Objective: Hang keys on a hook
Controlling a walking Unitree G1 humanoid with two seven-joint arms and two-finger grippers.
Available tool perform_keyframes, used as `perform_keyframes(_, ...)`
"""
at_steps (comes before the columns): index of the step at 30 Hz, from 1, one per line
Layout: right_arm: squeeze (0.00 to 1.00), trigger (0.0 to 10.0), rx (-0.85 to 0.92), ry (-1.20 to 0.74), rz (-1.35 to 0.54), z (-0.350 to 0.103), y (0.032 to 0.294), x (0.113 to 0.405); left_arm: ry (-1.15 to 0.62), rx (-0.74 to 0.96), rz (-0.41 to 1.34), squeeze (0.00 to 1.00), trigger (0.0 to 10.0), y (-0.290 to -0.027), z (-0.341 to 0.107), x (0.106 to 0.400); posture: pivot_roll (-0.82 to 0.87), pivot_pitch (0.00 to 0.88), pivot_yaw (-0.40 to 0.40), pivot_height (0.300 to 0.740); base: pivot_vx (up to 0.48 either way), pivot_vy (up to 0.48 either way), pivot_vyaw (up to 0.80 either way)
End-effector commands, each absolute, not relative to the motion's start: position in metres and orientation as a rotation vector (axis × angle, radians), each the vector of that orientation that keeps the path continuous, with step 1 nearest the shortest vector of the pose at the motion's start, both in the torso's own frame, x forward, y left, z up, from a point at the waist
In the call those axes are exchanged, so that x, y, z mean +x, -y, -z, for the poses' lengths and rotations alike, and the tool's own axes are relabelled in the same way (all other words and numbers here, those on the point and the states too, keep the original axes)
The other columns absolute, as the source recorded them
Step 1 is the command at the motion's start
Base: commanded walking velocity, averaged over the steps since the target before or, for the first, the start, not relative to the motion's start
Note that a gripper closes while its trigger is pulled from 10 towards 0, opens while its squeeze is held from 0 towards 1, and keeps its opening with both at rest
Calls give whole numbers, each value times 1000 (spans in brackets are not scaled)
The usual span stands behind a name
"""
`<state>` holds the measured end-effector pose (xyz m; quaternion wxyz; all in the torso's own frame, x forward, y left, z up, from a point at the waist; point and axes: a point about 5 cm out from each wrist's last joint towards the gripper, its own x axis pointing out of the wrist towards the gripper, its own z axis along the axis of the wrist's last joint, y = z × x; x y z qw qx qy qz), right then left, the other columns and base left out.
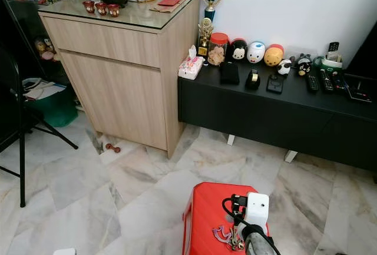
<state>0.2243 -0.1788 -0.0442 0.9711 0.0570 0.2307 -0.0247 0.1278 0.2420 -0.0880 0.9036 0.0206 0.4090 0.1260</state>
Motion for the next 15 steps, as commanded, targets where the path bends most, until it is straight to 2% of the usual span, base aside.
perform_keyframes(1,0,10000,121,-463,56,43,179,226,-839,70,-255,0,10000,-241,88,126,205,0,-59,740,0,0,0)
perform_keyframes(3,0,10000,123,-467,55,43,178,226,-832,73,-249,0,10000,-241,88,126,205,0,-60,740,0,0,0)
perform_keyframes(4,0,10000,124,-470,53,44,178,226,-637,308,-218,0,10000,-248,66,159,205,0,-61,740,0,0,0)
perform_keyframes(5,0,10000,124,-473,50,44,177,226,-430,226,-205,0,10000,-242,36,205,211,0,-63,740,0,0,0)
perform_keyframes(6,0,10000,124,-473,49,44,177,226,-377,197,-203,0,10000,-241,28,215,211,0,-63,740,0,0,0)
perform_keyframes(7,0,10000,122,-475,44,44,176,226,-359,150,-214,0,10000,-244,24,218,220,0,-69,740,0,0,0)
perform_keyframes(11,0,10000,122,-483,34,44,175,226,-329,180,-234,0,10000,-256,18,217,234,0,-76,740,0,0,0)
perform_keyframes(15,0,10000,121,-492,24,45,173,228,-229,191,-184,0,10000,-247,8,222,240,0,-77,740,0,0,0)
